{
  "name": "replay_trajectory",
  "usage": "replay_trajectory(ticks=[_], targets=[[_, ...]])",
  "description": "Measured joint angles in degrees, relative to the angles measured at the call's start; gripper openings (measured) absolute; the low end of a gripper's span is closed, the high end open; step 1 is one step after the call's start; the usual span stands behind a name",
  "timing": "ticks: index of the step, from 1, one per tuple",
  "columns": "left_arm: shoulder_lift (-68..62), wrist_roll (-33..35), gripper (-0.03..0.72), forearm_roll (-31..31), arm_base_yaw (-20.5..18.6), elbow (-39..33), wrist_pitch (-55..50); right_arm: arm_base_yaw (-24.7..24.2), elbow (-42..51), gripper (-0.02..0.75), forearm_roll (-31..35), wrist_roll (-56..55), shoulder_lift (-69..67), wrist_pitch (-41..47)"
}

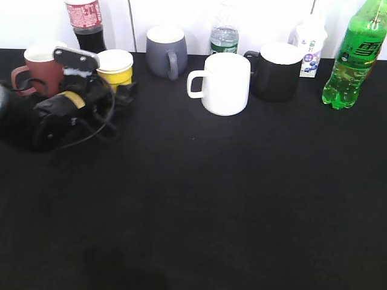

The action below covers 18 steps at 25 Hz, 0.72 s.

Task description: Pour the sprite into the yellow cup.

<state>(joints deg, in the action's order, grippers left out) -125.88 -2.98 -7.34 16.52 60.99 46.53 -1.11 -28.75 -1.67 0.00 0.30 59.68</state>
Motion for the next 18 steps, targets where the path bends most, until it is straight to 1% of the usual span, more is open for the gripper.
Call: replay_trajectory(ticks=[4,7,10,12,13,15,17,18], targets=[[-3.6,-0.5,0.669,0.0,0.0,4.8,-0.1,0.0,0.0,0.586,0.0,0.0,0.0,0.0],[-5.4,-0.9,0.58,-0.4,0.0,5.1,4.1,0.0,0.0,0.586,0.0,0.0,0.0,0.0],[-5.5,-0.9,0.544,-0.5,0.0,5.1,6.6,0.0,0.0,0.586,0.0,0.0,0.0,0.0],[-5.5,-0.9,0.481,-1.4,0.0,5.1,8.4,0.0,0.0,0.586,0.0,0.0,0.0,0.0],[-5.5,-0.9,0.462,-2.5,0.0,5.1,9.1,0.0,0.0,0.586,0.0,0.0,0.0,0.0],[-5.2,-0.8,0.454,-4.2,0.0,2.9,13.0,0.0,0.0,0.586,0.0,0.0,0.0,0.0],[-2.8,-1.5,0.454,-5.3,0.0,-2.2,18.6,0.0,0.0,0.586,0.0,0.0,0.0,0.0],[-0.8,-1.6,0.454,-6.9,0.0,-5.3,21.0,0.0,0.0,0.586,0.0,0.0,0.0,0.0]])
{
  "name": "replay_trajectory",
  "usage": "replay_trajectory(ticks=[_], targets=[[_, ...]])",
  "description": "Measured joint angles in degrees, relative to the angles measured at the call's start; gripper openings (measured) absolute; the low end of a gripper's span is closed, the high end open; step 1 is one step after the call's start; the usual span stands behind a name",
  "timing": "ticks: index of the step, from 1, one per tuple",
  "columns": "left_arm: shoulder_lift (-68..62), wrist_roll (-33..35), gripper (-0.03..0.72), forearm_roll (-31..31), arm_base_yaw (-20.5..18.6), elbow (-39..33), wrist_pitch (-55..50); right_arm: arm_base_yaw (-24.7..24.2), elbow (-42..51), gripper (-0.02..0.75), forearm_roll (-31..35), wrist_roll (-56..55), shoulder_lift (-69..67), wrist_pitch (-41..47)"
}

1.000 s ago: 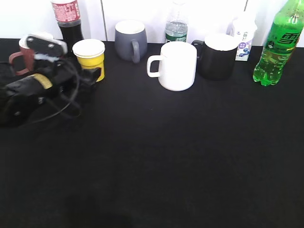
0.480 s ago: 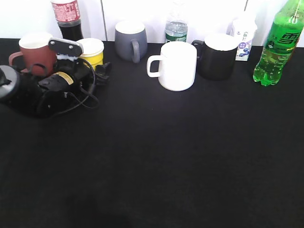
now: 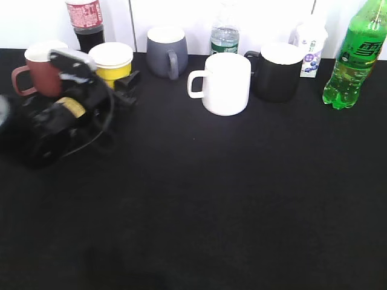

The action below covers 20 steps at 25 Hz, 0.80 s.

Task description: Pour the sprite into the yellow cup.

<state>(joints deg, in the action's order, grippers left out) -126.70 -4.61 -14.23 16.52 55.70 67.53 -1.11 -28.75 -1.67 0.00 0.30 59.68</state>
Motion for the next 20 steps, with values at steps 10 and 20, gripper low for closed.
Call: replay_trajectory(ticks=[10,20], targets=[[12.8,-0.2,0.453,-16.9,0.0,-23.9,1.8,0.0,14.6,0.586,0.2,0.0,-30.3,-70.6],[12.8,-0.2,0.453,-17.2,0.0,-24.0,1.8,0.0,7.0,0.672,-4.3,-3.4,-96.3,-123.1]])
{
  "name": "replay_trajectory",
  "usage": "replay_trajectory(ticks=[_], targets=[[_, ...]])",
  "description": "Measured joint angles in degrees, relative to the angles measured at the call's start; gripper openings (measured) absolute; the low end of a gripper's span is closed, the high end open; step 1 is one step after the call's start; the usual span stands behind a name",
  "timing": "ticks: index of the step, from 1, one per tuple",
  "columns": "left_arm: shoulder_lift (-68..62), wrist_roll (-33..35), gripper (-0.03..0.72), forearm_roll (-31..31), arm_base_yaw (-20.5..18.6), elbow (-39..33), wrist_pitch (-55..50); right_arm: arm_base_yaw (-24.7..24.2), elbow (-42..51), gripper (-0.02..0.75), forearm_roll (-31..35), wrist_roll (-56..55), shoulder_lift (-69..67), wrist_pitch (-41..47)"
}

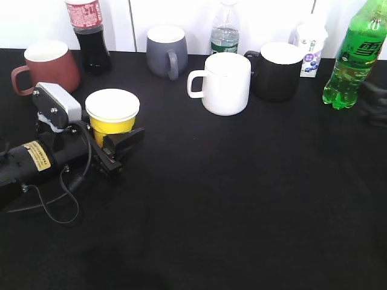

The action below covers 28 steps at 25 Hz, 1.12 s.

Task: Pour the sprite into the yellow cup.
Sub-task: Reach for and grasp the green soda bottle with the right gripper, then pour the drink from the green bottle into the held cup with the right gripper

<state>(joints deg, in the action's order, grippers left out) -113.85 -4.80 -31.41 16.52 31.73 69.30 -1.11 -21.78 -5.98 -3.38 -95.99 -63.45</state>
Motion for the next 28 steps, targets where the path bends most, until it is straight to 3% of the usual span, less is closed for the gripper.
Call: replay_trajectory(ticks=[4,14,18,23,28], targets=[[0.0,0.0,0.452,0.0,0.0,0.0,0.0,0.0,-10.7,0.672,0.5,-0.3,-11.6,-1.5],[0.0,0.0,0.451,0.0,0.0,0.0,0.0,0.0,-28.4,0.666,0.4,-0.8,-23.0,1.8],[0.0,0.0,0.452,0.0,0.0,0.0,0.0,0.0,-33.0,0.559,-1.2,-1.0,-25.9,3.0],[0.0,0.0,0.452,0.0,0.0,0.0,0.0,0.0,-33.0,0.455,-4.1,-0.1,-25.8,3.3],[0.1,0.0,0.452,-1.8,0.4,0.0,0.0,1.2,-19.2,0.448,-7.5,1.8,-12.4,6.1]])
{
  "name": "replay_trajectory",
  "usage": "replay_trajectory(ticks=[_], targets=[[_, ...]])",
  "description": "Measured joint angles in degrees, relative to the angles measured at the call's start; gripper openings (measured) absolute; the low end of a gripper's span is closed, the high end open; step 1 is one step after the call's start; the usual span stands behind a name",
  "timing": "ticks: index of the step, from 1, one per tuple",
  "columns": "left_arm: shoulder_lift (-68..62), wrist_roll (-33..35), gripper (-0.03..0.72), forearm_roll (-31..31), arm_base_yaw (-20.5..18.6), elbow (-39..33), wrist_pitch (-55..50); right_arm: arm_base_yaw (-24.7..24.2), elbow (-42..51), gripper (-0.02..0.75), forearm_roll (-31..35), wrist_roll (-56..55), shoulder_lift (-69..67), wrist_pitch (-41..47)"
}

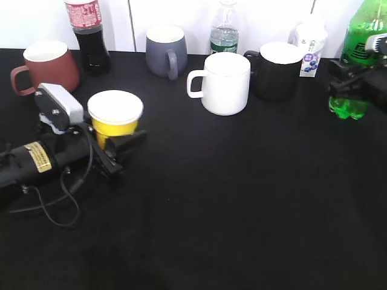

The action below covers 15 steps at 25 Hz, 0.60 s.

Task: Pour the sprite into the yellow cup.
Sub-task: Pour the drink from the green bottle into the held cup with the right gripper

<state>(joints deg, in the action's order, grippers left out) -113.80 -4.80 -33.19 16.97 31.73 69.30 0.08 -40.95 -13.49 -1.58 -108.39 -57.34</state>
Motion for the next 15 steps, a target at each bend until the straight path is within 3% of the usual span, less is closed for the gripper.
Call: replay_trajectory(ticks=[3,7,12,15], targets=[[0.7,0.0,0.452,-0.5,4.0,0.0,0.1,8.7,7.5,0.448,0.0,4.7,9.6,1.8],[0.8,0.0,0.452,0.0,10.8,0.0,0.1,23.6,8.0,0.448,4.9,20.2,12.1,5.3],[3.5,-2.7,0.452,1.4,12.7,0.0,0.0,25.5,8.0,0.448,7.5,37.1,12.1,5.8],[3.5,-4.3,0.452,0.5,12.7,0.0,0.0,25.7,7.6,0.448,7.7,39.4,12.1,6.8]])
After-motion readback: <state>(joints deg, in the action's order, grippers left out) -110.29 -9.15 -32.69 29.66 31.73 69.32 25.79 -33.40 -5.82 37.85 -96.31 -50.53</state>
